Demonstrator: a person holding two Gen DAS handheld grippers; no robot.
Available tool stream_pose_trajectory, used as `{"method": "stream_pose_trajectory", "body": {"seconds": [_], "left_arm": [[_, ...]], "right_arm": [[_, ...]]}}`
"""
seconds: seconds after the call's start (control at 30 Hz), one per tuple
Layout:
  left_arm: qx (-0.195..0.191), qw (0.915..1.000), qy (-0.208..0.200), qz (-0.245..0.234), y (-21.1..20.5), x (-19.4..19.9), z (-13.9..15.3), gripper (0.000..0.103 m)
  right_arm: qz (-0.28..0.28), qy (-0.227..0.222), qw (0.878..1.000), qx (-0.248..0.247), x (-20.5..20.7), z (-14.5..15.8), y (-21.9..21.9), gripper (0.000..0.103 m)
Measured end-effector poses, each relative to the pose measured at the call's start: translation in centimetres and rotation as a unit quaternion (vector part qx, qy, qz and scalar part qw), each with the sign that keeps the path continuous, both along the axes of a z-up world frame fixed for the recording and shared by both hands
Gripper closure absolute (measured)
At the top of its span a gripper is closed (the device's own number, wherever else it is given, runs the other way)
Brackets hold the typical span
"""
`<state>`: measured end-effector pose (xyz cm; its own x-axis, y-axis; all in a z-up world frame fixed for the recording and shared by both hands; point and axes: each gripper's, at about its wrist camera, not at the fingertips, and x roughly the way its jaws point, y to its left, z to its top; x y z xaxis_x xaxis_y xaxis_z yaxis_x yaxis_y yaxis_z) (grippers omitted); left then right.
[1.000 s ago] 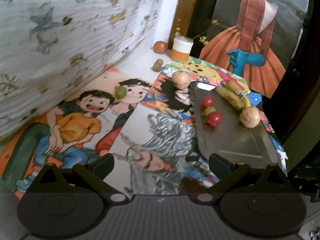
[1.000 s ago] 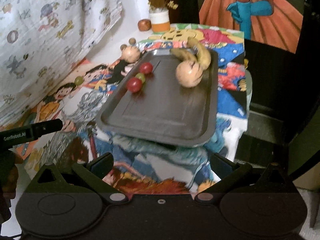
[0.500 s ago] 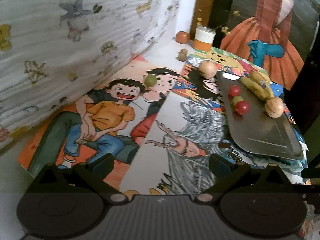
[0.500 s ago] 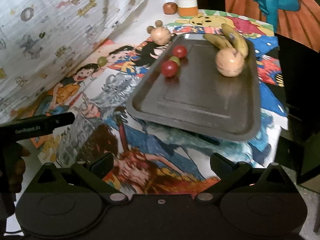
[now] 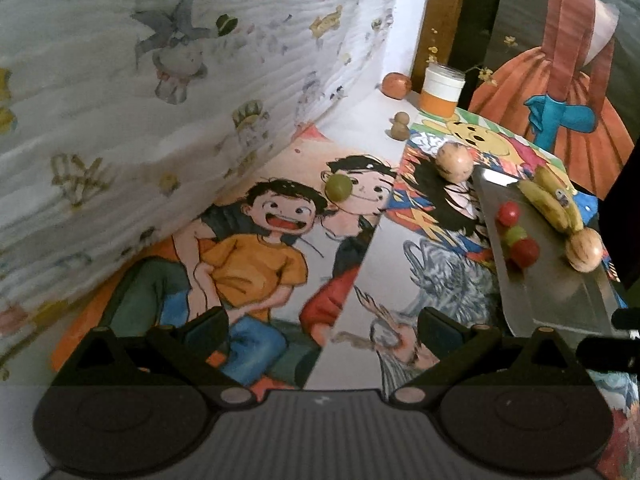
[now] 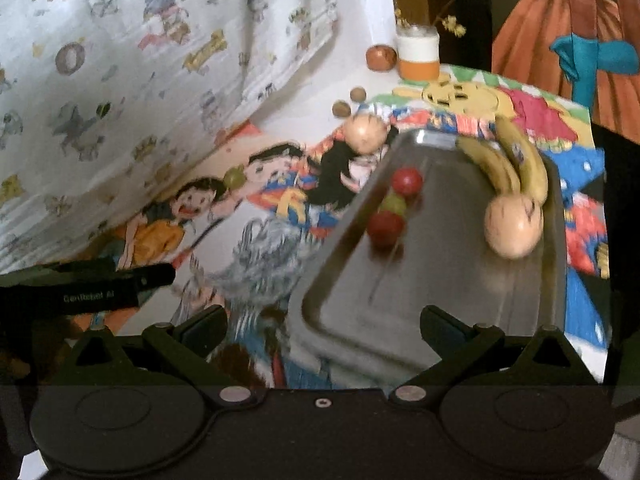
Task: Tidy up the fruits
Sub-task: 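Withdraw both grippers from the tray toward the remaining fruit, then grasp the second striped fruit with the right gripper while the left gripper grasps the green grape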
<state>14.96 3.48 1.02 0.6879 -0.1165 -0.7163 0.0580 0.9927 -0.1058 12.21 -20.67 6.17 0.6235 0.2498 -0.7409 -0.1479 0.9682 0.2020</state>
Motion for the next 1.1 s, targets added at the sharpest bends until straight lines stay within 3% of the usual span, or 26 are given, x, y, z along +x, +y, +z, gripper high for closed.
{"method": "stream_pose_trajectory", "body": {"seconds": [0.5,0.7,0.83,1.1], "left_arm": [[0.004,0.9994,-0.030,0.016,-0.6,6.2,1.2,0.000],[0.005,0.9993,-0.036,0.010,-1.6,8.6,0.6,0.000],[0.006,0.9993,-0.036,0.006,-1.9,10.2,0.0,0.000],[-0.012,0.9993,-0.034,0.010,-2.3,12.4,-1.7,0.002]], "right_arm": [[0.011,-0.073,0.997,-0.030,9.2,3.1,-0.4,0.001],[0.043,-0.102,0.991,-0.075,13.2,3.6,0.8,0.001],[0.058,-0.104,0.989,-0.092,16.2,2.9,1.3,0.001],[0.073,-0.075,0.992,-0.067,21.1,-0.6,1.5,0.003]]}}
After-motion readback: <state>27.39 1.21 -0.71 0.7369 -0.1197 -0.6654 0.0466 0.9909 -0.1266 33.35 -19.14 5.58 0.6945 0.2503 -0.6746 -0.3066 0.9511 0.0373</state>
